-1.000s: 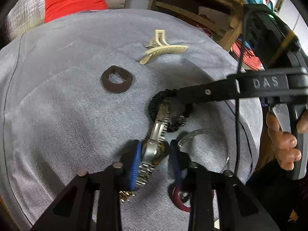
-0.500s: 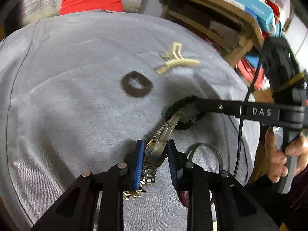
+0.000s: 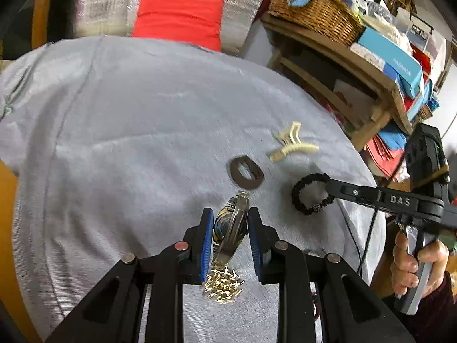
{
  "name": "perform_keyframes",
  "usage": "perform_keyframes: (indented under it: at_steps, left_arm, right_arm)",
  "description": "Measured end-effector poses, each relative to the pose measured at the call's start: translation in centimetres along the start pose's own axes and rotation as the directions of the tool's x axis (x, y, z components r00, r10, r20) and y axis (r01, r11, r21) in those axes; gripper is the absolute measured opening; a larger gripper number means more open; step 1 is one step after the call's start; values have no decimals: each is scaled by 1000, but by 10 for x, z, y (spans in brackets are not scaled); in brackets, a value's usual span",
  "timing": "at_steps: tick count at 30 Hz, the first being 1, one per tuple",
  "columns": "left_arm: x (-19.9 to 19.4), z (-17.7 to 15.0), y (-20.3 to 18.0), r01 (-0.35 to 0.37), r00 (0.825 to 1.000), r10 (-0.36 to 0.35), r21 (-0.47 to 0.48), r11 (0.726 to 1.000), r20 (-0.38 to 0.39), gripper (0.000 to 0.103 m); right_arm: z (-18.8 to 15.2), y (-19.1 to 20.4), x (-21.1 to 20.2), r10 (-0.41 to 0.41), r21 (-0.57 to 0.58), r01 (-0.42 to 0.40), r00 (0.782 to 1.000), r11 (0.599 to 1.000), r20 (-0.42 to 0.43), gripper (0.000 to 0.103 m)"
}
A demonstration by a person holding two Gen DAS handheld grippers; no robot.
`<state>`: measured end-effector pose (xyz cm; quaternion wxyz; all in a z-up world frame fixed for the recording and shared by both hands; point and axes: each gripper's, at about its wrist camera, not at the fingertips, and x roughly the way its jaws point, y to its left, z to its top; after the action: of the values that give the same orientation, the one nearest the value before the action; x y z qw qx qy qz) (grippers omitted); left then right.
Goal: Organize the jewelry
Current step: 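Carry the watch with the left gripper into the orange box while the right gripper drops the bracelet there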
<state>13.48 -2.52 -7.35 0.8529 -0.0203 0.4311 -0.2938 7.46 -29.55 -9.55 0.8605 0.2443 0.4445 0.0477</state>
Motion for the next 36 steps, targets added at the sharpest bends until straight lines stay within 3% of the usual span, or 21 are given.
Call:
perform_keyframes:
  at_steps: [12, 18, 23, 31, 36]
  left_arm:
    - [-64, 0, 11, -86, 986, 89, -28, 996, 142, 25]
    - [-107, -5, 18, -149, 966, 154, -43, 988, 209, 25]
    - [-150, -16, 50, -201, 945, 223, -110, 973, 242, 25]
    - [-196, -23, 137, -367, 896, 396, -168, 915, 202, 25]
    - [-182, -19, 199, -439, 881, 460, -168, 883, 116, 25]
  right_arm:
    - [-9, 51, -17, 84, -90, -76, 992, 993, 96, 8]
    - [-16, 92, -18, 135, -154, -117, 984, 981, 116, 8]
    - [-23, 139, -2, 195, -213, -173, 977, 961, 84, 8]
    - [-41, 235, 45, 266, -328, -254, 964, 910, -10, 8]
    - [-43, 299, 78, 296, -381, -296, 953, 876, -60, 8]
